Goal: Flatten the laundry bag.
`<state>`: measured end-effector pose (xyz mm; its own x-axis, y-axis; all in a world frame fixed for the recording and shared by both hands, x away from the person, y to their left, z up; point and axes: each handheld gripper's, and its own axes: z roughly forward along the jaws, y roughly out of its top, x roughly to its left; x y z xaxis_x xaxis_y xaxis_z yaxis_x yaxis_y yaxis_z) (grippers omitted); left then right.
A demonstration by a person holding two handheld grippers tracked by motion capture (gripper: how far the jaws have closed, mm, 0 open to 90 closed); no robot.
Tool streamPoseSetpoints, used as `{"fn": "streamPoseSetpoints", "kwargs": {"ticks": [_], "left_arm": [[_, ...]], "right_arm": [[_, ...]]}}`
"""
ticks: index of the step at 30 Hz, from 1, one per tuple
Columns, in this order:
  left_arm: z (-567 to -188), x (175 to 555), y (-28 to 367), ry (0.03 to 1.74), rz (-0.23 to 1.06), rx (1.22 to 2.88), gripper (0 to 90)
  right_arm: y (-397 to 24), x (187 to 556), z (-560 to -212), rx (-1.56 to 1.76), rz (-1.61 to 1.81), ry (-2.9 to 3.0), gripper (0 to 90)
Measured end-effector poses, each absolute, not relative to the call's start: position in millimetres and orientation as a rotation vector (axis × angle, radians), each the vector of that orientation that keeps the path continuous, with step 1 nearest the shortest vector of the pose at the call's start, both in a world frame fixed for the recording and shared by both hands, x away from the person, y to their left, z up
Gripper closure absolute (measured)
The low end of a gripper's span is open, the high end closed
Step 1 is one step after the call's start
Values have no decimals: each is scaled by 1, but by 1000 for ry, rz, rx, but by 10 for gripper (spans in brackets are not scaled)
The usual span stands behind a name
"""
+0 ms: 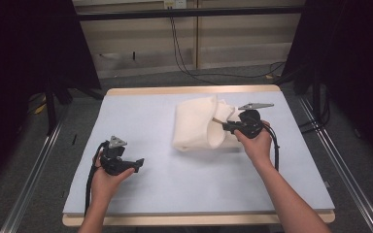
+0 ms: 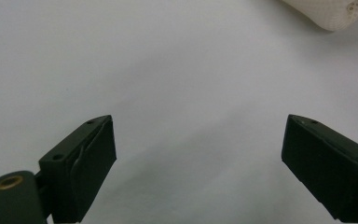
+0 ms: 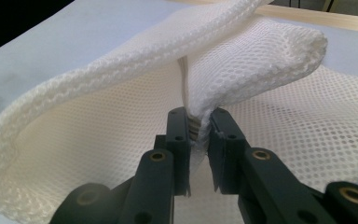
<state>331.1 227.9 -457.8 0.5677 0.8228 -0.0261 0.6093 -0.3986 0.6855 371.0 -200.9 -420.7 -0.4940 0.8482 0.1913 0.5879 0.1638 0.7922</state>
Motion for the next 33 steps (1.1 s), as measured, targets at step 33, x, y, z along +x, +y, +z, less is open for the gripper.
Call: {"fn": "streamPoseSetpoints", "kwargs": {"ticks": [33], "left_arm": [[-446, 330, 159, 918, 212, 2084, 118]], "right_arm": [[-152, 364, -410, 1308, 1330, 2202, 787]]}}
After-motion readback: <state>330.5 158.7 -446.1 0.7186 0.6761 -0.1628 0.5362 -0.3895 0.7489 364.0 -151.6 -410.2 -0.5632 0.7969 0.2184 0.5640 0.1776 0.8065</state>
